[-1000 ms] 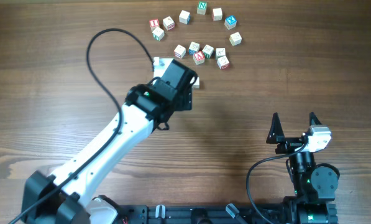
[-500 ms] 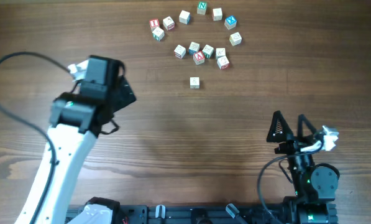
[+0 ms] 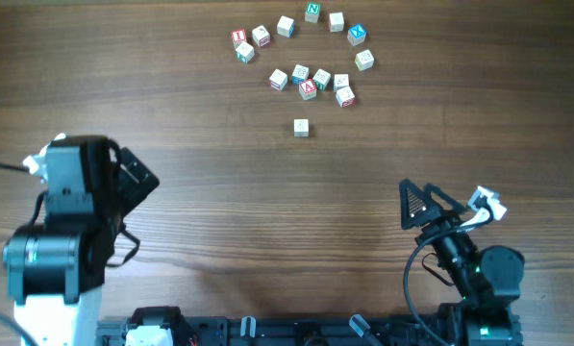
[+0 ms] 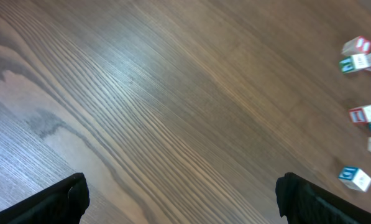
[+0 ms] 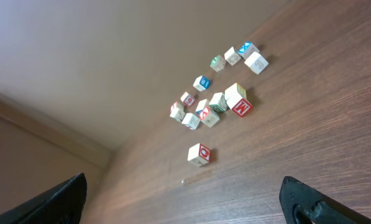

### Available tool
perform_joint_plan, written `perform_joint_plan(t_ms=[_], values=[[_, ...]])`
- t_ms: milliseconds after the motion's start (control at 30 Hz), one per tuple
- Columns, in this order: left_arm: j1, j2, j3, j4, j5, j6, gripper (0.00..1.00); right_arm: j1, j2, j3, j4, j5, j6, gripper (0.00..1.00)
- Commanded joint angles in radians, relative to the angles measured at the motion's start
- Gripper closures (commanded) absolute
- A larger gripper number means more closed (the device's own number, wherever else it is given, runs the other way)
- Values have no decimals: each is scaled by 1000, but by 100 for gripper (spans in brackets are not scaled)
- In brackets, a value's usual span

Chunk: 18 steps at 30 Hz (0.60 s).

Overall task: Form a circle
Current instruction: 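Place the '4' block below the arc and retract the left arm, then reach the right gripper to a block at the arc's right end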

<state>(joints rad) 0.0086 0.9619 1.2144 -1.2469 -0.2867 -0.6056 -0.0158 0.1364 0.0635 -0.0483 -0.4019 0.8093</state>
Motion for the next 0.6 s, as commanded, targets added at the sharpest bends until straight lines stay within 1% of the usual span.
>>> perform_joint_plan(t_ms=[0, 67, 133, 200, 267, 333, 367, 400, 500, 567], values=[[6, -74, -4, -37, -23, -12, 0, 5, 177, 131, 4, -28, -85, 0], [6, -97, -4, -75, -45, -12, 0, 5, 331, 241, -42, -33, -139, 1], [6, -107, -4, -91, -47, -12, 0, 5, 486, 380, -138, -29, -203, 1], [6, -105, -4, -98, -47, -12, 0, 6, 665, 555, -282, -26, -293, 1], [6, -103, -5, -97, -47, -12, 0, 10, 797, 692, -402, -26, -356, 1], [6, -102, -5, -97, -47, -12, 0, 20, 959, 863, -557, -46, -393, 0], [6, -102, -5, -98, -47, -12, 0, 22, 1055, 957, -627, -109, -375, 0], [6, -102, -5, -98, -47, -12, 0, 22, 1118, 993, -628, -155, -360, 0], [6, -102, -4, -98, -47, -12, 0, 24, 1187, 990, -609, -182, -282, 0], [6, -102, -5, -97, -47, -12, 0, 40, 1248, 990, -594, -245, -332, 0]])
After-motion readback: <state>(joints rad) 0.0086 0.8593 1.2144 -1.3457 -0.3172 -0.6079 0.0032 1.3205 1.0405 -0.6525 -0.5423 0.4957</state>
